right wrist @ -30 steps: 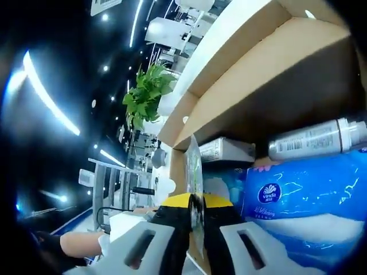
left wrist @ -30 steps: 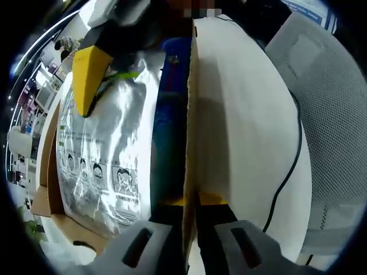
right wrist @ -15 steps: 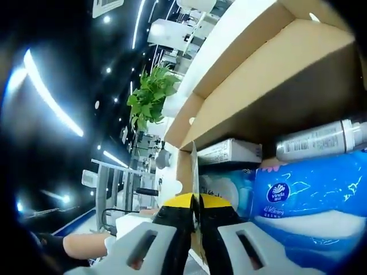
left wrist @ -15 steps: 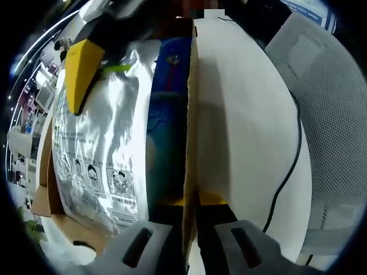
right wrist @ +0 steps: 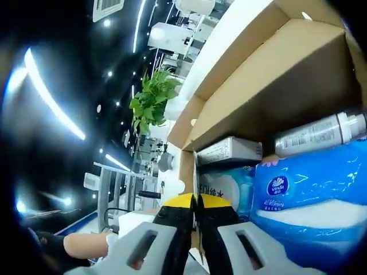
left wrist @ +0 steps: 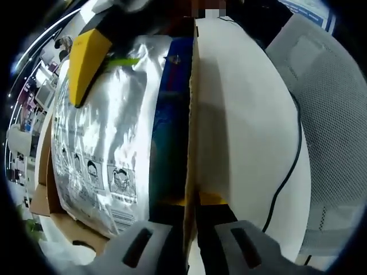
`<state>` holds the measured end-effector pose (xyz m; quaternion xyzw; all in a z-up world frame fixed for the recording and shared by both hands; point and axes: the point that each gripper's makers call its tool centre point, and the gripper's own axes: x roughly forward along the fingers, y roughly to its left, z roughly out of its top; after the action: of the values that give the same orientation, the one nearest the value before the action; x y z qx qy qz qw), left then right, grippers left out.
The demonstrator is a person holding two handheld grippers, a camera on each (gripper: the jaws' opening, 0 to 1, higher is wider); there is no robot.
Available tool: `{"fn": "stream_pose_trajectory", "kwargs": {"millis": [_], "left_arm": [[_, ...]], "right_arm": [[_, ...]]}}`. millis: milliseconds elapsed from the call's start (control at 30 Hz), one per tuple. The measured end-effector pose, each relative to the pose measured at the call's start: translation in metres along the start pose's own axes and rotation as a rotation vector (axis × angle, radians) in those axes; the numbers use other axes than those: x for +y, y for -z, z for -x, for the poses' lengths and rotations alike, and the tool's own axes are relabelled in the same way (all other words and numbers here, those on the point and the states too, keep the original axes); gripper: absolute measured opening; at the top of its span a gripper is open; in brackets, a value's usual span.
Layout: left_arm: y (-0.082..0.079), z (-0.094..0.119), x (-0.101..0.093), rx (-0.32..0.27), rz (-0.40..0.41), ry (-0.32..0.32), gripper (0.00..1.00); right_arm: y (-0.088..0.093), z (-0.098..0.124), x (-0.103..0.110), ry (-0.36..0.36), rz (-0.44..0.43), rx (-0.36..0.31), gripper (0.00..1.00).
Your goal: Operate the shoe box by opening the lid, removing the specified soft item, and placing it in the target area until the item is outside and the box remains undamaged.
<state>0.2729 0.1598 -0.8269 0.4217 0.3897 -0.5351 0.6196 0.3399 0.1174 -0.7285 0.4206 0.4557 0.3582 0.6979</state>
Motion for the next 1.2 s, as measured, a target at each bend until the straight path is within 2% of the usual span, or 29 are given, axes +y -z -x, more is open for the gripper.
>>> {"fn": "stream_pose_trajectory", "kwargs": {"millis": [133, 200, 233, 300, 433, 600, 867, 1000, 1033, 1200], "left_arm": [[0.001, 0.000, 0.000, -0.001, -0.003, -0.001, 0.02], [0.001, 0.000, 0.000, 0.001, 0.000, -0.001, 0.01], [0.001, 0.000, 0.000, 0.001, 0.001, 0.000, 0.01], [0.001, 0.000, 0.001, 0.001, 0.001, 0.001, 0.01], [0.000, 0.001, 0.002, 0.001, -0.004, -0.004, 0.02], [-0.001, 0.000, 0.005, 0.002, -0.002, -0.003, 0.02], [-0.002, 0.001, 0.007, 0.001, -0.005, -0.001, 0.02], [-0.001, 0.002, 0.008, 0.001, -0.005, -0.002, 0.02], [-0.001, 0.002, 0.007, 0.001, -0.005, -0.002, 0.02], [-0.001, 0.004, 0.008, 0.001, -0.004, -0.002, 0.02]], "right_arm": [[-0.005, 0.011, 0.002, 0.011, 0.001, 0.004, 0.00], [-0.003, 0.019, 0.004, 0.014, 0.049, 0.019, 0.00], [-0.005, 0.023, 0.001, 0.034, 0.061, 0.005, 0.00], [-0.008, 0.031, 0.000, 0.037, 0.035, -0.010, 0.00], [-0.011, 0.043, 0.003, 0.038, 0.043, -0.033, 0.00], [-0.013, 0.054, 0.005, 0.049, 0.032, -0.017, 0.00], [-0.019, 0.078, 0.009, 0.062, 0.074, -0.051, 0.00], [-0.019, 0.082, 0.008, 0.061, 0.057, -0.061, 0.00], [-0.019, 0.083, 0.009, 0.060, 0.029, -0.067, 0.00], [-0.018, 0.082, 0.025, 0.027, 0.049, -0.065, 0.00]]}}
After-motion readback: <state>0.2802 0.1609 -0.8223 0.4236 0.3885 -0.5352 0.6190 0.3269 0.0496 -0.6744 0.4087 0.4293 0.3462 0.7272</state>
